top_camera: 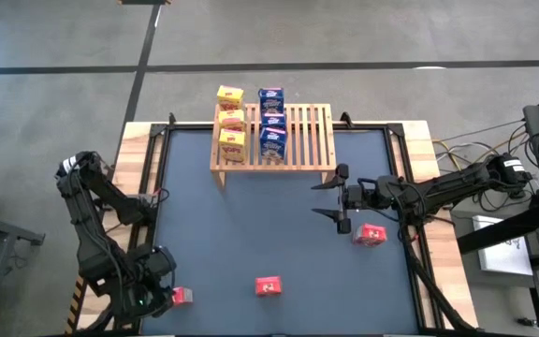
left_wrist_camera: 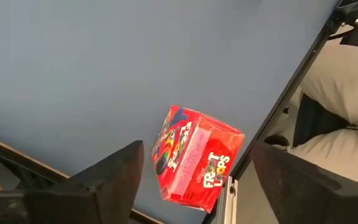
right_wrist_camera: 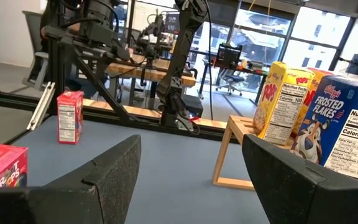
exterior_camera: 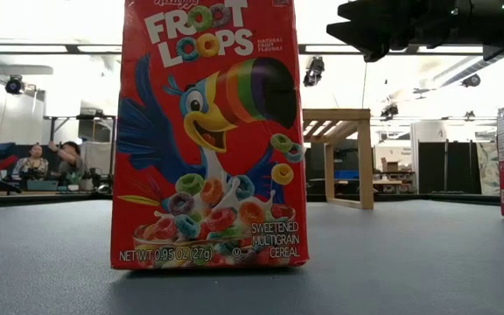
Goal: Stack cereal on shelf
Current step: Put the bottom left red cereal box on the shelf
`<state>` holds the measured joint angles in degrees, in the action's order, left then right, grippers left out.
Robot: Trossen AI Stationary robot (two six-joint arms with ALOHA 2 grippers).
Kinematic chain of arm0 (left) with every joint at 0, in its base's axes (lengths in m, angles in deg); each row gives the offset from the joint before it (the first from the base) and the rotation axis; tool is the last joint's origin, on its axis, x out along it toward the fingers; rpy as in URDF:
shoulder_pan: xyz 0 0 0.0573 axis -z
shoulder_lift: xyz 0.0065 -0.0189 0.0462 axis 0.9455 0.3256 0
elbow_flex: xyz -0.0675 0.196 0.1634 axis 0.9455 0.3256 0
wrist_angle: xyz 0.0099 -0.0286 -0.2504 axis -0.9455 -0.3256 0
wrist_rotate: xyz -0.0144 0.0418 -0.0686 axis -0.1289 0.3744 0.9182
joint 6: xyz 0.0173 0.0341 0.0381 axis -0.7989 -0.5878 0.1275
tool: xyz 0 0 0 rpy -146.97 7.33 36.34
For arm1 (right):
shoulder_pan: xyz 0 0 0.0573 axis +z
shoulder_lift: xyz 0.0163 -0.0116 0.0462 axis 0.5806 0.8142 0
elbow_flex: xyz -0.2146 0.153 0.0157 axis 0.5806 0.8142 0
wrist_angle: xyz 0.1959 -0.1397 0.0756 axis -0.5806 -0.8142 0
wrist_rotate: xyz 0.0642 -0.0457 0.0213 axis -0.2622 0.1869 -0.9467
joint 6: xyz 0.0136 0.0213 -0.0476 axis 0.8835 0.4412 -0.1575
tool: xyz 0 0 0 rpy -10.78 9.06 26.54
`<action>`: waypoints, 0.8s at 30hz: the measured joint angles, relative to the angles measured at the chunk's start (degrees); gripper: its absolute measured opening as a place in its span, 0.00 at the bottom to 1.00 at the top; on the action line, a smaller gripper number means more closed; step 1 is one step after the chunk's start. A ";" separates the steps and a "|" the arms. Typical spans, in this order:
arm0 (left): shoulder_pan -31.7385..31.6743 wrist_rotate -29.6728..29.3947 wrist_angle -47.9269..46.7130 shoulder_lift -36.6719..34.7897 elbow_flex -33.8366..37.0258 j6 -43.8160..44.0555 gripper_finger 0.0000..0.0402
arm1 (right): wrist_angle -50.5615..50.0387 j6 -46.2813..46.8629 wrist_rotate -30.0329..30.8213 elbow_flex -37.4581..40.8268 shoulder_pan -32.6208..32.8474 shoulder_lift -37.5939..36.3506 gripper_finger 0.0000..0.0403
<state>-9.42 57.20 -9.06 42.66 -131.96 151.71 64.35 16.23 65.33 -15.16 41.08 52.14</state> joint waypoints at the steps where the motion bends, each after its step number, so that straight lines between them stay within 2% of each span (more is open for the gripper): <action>1: 0.00 0.00 0.07 0.00 0.17 0.00 0.72 | 0.00 0.00 0.00 0.00 0.00 0.00 0.67; 6: 0.79 0.33 3.84 0.00 1.68 -2.76 0.80 | -0.02 0.00 0.00 0.00 0.00 0.00 0.67; 8: 1.17 2.20 5.91 0.00 2.70 -3.34 0.81 | -0.03 -0.02 0.00 0.00 0.00 0.00 0.67; 13: 1.78 7.45 8.11 0.02 5.23 -2.50 0.81 | -0.03 -0.04 0.00 0.00 0.00 0.00 0.67; 24: 2.00 9.68 9.43 0.02 8.10 -4.44 0.81 | -0.11 -0.04 0.02 0.00 0.02 0.00 0.67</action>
<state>-7.42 66.88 0.38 42.68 -123.85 147.26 64.23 16.19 65.36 -15.16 41.09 52.14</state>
